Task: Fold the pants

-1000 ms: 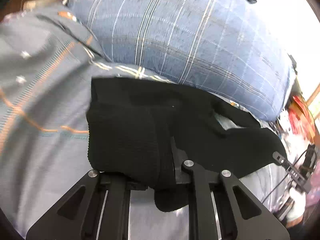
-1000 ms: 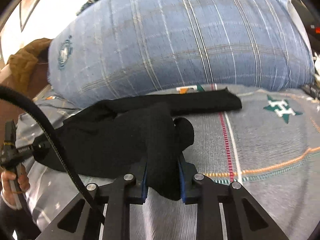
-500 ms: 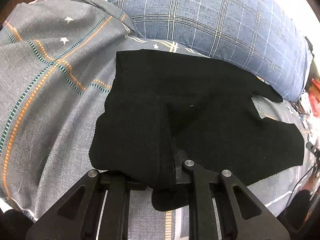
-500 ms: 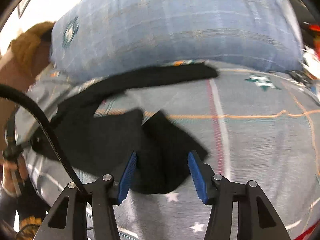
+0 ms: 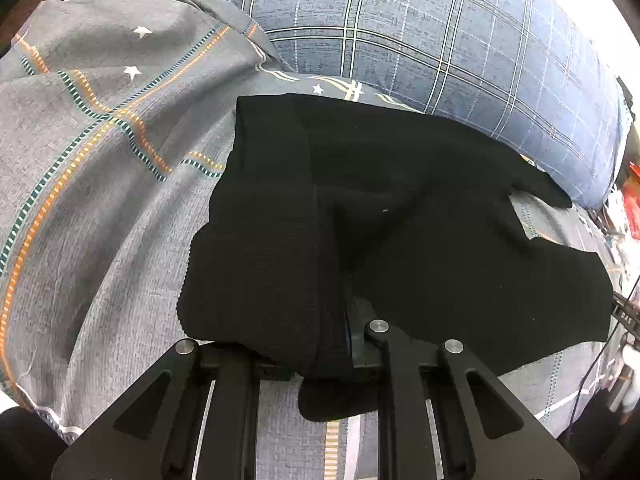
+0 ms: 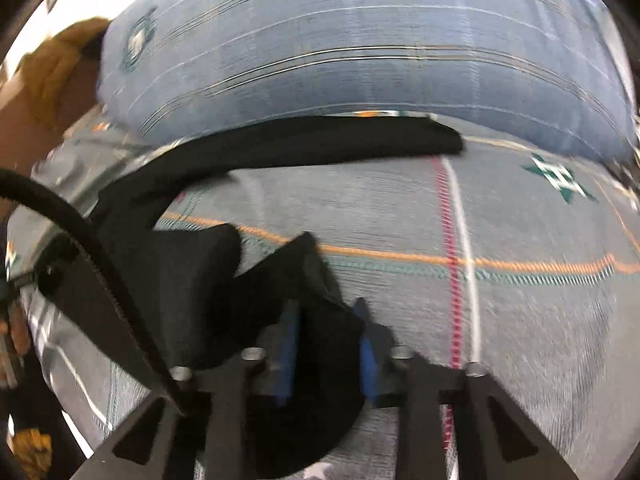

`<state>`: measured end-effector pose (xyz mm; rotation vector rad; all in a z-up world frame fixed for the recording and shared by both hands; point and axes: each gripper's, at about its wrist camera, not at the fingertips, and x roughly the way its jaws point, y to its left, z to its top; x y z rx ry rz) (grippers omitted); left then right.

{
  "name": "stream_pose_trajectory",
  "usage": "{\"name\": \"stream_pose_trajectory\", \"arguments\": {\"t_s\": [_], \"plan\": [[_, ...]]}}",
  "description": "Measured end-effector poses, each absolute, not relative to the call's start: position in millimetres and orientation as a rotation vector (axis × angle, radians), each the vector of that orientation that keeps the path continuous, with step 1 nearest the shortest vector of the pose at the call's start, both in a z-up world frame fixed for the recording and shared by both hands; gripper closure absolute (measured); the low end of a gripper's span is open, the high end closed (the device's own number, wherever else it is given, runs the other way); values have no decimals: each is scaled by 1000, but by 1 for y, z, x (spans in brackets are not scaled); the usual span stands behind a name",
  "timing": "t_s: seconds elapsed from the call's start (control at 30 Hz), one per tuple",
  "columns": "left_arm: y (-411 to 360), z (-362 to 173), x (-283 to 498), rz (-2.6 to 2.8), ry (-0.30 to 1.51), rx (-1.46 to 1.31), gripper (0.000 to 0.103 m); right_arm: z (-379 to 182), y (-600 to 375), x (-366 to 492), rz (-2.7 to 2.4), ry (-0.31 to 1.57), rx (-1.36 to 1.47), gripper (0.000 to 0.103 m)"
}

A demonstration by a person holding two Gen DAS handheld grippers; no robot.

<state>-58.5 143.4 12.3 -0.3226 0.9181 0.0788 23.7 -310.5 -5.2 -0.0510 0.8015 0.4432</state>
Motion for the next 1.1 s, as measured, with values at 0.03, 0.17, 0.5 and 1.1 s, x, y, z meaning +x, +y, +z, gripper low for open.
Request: {"name": "stream_pose_trajectory", "arguments": {"t_s": [0.03, 0.17, 0.5, 1.1], "plan": [[144, 13, -60, 73, 917, -334, 88, -3, -309, 22, 455, 811, -56, 93], [145, 14, -68, 53, 912, -361, 88, 14, -332, 1, 367, 764, -28, 93], [157, 13, -83, 73, 929, -412, 73, 1, -377, -3, 87, 916, 50, 61], [170, 67, -90, 113, 859, -183, 70, 53, -268, 39, 515, 740, -112, 59]]}}
